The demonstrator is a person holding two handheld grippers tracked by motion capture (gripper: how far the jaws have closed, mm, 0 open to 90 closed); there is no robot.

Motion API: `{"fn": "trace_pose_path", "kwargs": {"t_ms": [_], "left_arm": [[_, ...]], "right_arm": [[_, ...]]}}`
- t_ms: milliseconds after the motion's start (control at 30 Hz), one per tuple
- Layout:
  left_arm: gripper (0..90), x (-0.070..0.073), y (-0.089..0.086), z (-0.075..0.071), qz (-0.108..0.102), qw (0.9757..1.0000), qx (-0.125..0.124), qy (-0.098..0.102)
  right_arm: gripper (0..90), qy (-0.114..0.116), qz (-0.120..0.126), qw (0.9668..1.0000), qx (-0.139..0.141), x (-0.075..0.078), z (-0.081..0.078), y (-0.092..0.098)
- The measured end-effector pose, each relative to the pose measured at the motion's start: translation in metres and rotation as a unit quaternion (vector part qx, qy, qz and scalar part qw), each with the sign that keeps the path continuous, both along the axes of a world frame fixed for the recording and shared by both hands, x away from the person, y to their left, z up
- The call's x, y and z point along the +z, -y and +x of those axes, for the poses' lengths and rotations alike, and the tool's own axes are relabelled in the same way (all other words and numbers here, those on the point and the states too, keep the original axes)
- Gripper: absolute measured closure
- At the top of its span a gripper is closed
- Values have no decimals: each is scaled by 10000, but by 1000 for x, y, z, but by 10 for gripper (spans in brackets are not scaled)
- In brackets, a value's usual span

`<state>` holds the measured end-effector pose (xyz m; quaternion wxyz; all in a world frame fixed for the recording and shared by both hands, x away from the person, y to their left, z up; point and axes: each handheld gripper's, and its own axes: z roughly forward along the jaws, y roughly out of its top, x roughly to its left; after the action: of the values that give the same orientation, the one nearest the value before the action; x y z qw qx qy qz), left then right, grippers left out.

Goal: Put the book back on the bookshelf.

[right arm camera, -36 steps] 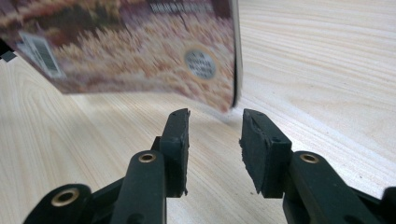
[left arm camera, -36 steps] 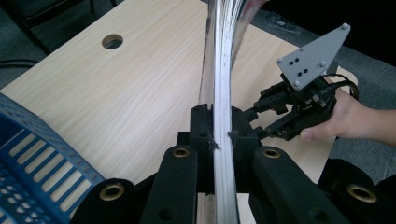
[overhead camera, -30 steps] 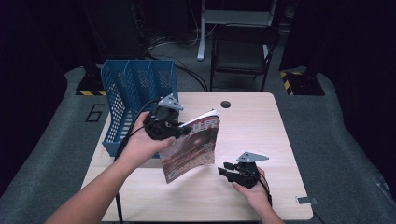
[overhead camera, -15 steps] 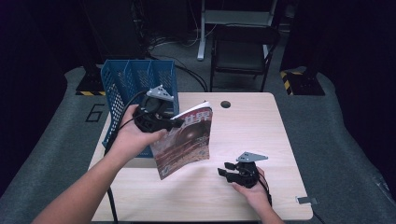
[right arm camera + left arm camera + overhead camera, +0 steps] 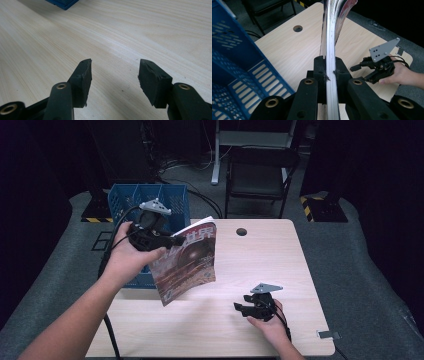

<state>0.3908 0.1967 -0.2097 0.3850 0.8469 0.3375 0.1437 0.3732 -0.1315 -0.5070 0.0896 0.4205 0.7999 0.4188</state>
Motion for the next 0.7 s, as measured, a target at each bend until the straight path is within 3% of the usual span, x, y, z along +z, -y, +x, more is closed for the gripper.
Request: {"fn": "trace_pose_path", "kwargs": {"t_ms": [333, 700], "left_arm": [[834, 20, -15, 4, 25, 9996, 263, 124], [835, 29, -29, 10, 24, 9991, 394, 125]], "right_arm": [[441, 62, -65, 9999, 46, 0, 0, 0], [442, 65, 18, 10000, 7, 2, -1, 0]]}}
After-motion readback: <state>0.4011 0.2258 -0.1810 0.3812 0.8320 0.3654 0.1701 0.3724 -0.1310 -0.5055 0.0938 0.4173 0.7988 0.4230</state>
